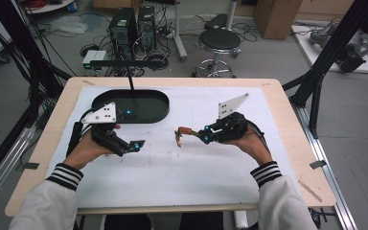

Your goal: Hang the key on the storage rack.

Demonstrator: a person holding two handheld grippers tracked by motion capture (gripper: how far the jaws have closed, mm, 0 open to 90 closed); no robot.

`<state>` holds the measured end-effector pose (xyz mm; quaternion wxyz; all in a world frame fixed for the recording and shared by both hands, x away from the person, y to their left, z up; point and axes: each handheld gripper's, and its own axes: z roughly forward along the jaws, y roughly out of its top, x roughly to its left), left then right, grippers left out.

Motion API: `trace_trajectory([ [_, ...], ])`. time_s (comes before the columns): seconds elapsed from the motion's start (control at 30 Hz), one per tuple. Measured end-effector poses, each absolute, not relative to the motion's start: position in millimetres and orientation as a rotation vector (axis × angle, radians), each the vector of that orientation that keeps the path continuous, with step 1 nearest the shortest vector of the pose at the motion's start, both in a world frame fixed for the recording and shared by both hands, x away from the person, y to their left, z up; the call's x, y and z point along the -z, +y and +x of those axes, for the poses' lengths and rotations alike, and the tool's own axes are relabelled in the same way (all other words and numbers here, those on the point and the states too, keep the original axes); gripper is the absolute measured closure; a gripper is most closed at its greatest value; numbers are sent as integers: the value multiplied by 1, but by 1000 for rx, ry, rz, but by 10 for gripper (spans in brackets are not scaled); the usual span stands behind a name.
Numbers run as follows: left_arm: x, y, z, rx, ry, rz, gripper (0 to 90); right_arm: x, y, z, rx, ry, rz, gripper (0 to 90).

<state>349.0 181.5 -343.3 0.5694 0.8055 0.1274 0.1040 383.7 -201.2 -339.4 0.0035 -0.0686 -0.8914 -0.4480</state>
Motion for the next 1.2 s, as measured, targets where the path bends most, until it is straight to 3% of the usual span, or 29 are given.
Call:
trace_trajectory([
  [0.73,336,120,356,-131,158,2117,31,334,-166,374,1320,-2837,-9,799],
  [1.2,341,106,358,-43,144,2183,248,339,-154,374,1260,-2848,37,799],
])
